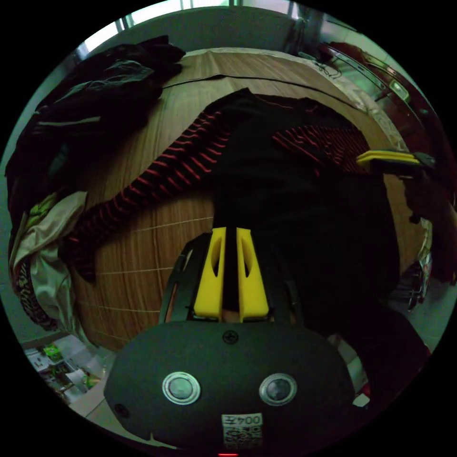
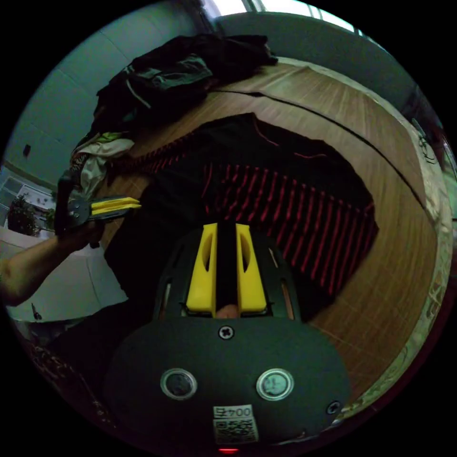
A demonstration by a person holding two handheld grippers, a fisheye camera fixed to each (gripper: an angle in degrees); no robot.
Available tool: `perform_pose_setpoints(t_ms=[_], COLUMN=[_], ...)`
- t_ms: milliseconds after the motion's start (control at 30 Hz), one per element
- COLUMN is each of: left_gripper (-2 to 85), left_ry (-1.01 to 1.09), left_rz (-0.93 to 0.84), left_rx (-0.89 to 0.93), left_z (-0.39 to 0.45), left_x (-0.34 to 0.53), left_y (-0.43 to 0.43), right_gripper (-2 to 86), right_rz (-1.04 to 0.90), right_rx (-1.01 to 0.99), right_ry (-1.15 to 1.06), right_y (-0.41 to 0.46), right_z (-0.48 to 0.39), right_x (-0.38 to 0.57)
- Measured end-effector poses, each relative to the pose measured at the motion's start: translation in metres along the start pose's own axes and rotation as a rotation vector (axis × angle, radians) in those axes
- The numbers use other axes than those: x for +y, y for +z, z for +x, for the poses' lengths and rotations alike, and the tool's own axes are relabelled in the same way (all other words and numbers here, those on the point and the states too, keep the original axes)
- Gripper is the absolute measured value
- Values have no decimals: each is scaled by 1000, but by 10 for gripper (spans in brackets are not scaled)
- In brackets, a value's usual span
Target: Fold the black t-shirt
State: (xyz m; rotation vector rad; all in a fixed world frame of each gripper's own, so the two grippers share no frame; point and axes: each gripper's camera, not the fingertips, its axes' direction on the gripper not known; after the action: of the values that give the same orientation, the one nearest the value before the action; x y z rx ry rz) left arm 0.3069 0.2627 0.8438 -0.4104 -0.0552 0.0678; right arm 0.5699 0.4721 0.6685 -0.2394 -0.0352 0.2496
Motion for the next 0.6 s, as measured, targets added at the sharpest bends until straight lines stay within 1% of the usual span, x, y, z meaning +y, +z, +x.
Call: perform_pose_setpoints(t_ms=[67, 133, 200, 267, 300, 367, 433, 500, 533, 600], left_gripper=[23, 24, 24, 24, 24, 24, 23, 21, 20, 17], left_ry=[-45, -83, -91, -95, -98, -96, -92, -78, -65, -50], left_rz=[25, 38, 40, 38, 41, 45, 35, 14, -5, -40], left_rx=[29, 60, 65, 75, 82, 96, 100, 69, 50, 33], left_z=[-11, -21, -24, -26, -28, -30, -31, -30, -30, -29], left_x=[8, 19, 26, 33, 36, 43, 48, 51, 53, 55], left_y=[-7, -12, -13, -14, -15, -16, -16, -13, -10, -5], right_gripper=[64, 62, 61, 59, 59, 58, 58, 56, 55, 42], right_rz=[-16, -63, -84, -67, -41, -11, -9, -73, -92, -236], right_rx=[-43, -101, -109, -83, -99, -89, -31, 86, 106, 214], right_ry=[40, 11, -193, -348, -378, -352, -290, -205, -193, -194], right_y=[14, 27, 32, 29, 23, 17, 19, 34, 38, 61], right_z=[0, -13, -61, -91, -98, -93, -79, -59, -56, -55], right_x=[-16, -30, -41, -46, -54, -71, -91, -121, -127, -151])
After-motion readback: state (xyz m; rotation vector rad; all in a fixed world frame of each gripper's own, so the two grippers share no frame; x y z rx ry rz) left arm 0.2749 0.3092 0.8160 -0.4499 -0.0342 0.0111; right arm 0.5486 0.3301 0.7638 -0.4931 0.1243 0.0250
